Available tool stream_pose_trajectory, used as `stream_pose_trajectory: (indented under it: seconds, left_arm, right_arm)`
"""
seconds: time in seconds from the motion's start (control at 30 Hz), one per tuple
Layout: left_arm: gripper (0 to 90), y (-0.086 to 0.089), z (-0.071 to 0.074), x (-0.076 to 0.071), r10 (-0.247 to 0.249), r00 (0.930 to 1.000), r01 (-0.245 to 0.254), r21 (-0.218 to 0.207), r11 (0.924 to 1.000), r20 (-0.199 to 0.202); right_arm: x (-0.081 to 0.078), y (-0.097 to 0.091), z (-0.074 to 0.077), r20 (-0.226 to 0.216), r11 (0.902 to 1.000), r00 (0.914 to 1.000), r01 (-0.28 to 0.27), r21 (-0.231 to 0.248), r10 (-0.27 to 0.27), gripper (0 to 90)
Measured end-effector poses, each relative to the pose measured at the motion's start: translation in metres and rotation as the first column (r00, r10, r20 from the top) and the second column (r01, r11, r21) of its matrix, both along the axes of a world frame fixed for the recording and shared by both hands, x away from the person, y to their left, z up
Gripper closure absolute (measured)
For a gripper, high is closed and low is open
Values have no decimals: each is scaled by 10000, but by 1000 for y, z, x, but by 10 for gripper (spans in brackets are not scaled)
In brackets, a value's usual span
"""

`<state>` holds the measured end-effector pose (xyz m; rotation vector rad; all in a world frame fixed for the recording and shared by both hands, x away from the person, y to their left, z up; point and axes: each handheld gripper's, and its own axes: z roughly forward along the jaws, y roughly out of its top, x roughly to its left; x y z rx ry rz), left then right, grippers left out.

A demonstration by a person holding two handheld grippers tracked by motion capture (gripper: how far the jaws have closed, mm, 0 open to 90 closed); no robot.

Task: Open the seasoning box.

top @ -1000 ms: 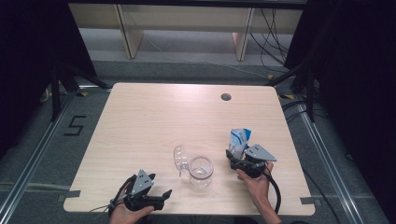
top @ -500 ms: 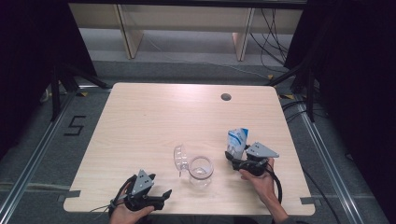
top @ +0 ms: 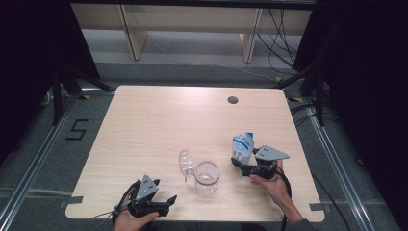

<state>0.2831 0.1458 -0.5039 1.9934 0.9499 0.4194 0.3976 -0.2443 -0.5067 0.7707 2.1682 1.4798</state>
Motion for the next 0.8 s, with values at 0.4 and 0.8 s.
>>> stream_pose_trajectory:
  seconds: [0.4, 0.8]
  left_arm:
    - [186, 0, -1, 0, 13, 10000, -13, -11, 10000, -75]
    - [186, 0, -1, 0, 13, 10000, -14, -40, 10000, -66]
  right_arm:
    - [8, -5, 2, -243, 9947, 9945, -1020, -100, 1017, 340]
    - [13, -6, -1, 110, 9864, 9864, -1643, 23, 1642, 341]
